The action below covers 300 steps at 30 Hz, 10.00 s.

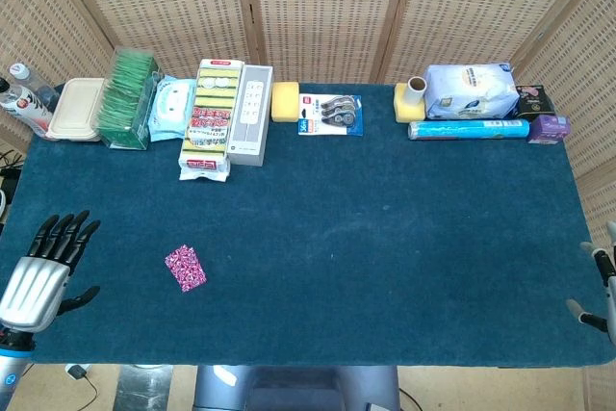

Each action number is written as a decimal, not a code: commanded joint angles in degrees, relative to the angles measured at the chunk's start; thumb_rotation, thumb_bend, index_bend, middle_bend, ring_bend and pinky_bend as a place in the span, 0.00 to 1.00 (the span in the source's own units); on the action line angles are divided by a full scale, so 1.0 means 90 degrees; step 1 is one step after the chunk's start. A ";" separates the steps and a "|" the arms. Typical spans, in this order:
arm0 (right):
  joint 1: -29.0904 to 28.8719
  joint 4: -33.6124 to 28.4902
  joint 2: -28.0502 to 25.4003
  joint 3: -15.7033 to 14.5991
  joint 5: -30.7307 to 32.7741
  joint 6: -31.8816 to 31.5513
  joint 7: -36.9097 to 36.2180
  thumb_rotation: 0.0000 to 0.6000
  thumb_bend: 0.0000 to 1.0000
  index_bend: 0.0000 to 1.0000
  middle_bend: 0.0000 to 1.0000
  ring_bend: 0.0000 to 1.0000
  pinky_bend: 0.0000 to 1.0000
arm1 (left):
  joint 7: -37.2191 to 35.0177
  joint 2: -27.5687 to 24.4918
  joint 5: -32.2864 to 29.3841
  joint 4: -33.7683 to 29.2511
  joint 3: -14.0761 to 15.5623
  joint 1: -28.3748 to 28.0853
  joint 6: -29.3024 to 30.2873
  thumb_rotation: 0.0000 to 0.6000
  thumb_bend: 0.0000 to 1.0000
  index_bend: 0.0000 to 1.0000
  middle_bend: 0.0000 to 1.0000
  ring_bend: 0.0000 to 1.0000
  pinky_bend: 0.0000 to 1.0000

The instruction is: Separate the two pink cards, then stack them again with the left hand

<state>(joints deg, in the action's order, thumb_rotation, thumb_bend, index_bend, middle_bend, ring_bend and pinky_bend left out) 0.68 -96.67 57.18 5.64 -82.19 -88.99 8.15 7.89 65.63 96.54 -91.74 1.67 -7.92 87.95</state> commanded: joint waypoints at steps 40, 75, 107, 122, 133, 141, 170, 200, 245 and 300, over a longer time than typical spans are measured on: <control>0.0084 -0.0236 -0.0376 -0.0099 -0.0105 0.0062 -0.1342 1.00 0.00 0.21 0.03 0.00 0.00 | 0.0957 0.0386 -0.1566 -0.1080 0.0482 -0.1611 -0.4126 1.00 0.11 0.00 0.00 0.00 0.00; 0.0106 -0.0240 -0.0464 -0.0104 -0.0107 0.0058 -0.1615 1.00 0.00 0.21 0.02 0.00 0.00 | 0.1872 0.0869 -0.3279 -0.1242 0.0383 -0.2392 -0.4726 1.00 0.11 0.00 0.00 0.00 0.00; 0.0117 -0.0251 -0.0491 -0.0113 -0.0126 0.0048 -0.1694 1.00 0.00 0.20 0.02 0.00 0.00 | 0.1902 0.0581 -0.3190 -0.1829 0.0623 -0.2634 -0.4317 1.00 0.11 0.00 0.00 0.00 0.00; 0.0121 -0.0251 -0.0513 -0.0109 -0.0101 0.0061 -0.1748 1.00 0.00 0.21 0.02 0.00 0.00 | 0.2071 0.0971 -0.3754 -0.1518 0.0597 -0.2958 -0.4686 1.00 0.11 0.00 0.00 0.00 0.00; 0.0126 -0.0244 -0.0527 -0.0115 -0.0108 0.0061 -0.1788 1.00 0.00 0.20 0.02 0.00 0.00 | 0.2605 0.1295 -0.4225 -0.1748 0.0520 -0.3310 -0.4638 1.00 0.11 0.00 0.00 0.00 0.00; 0.0130 -0.0235 -0.0536 -0.0104 -0.0091 0.0057 -0.1825 1.00 0.00 0.20 0.02 0.00 0.00 | 0.3216 0.1566 -0.4886 -0.2002 0.0412 -0.3742 -0.4500 1.00 0.11 0.00 0.00 0.00 0.00; 0.0135 -0.0265 -0.0553 -0.0104 -0.0099 0.0051 -0.1843 1.00 0.00 0.20 0.02 0.00 0.00 | 0.3377 0.0707 -0.4879 -0.2875 0.0828 -0.4067 -0.3517 1.00 0.11 0.00 0.00 0.00 0.00; 0.0141 -0.0332 -0.0567 -0.0129 -0.0124 0.0051 -0.1782 1.00 0.00 0.20 0.02 0.00 0.00 | 0.1339 0.0118 -0.3621 -0.1532 0.1205 -0.3335 -0.4669 1.00 0.11 0.00 0.00 0.00 0.00; 0.0112 -0.0327 -0.0540 -0.0130 -0.0071 0.0126 -0.1717 1.00 0.00 0.20 0.02 0.00 0.00 | 0.2128 0.0532 -0.5864 -0.0810 0.0632 -0.4056 -0.4789 1.00 0.11 0.00 0.00 0.00 0.00; 0.0110 -0.0352 -0.0555 -0.0139 -0.0067 0.0149 -0.1743 1.00 0.00 0.20 0.02 0.00 0.00 | 0.0909 0.0558 -0.3521 -0.0348 0.0628 -0.3759 -0.4313 1.00 0.15 0.07 0.00 0.00 0.00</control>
<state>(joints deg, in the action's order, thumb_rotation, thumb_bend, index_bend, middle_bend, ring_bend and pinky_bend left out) 1.67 -99.83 52.19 4.39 -82.78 -87.65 -7.53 22.98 70.68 53.38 -97.73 6.61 -45.47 47.30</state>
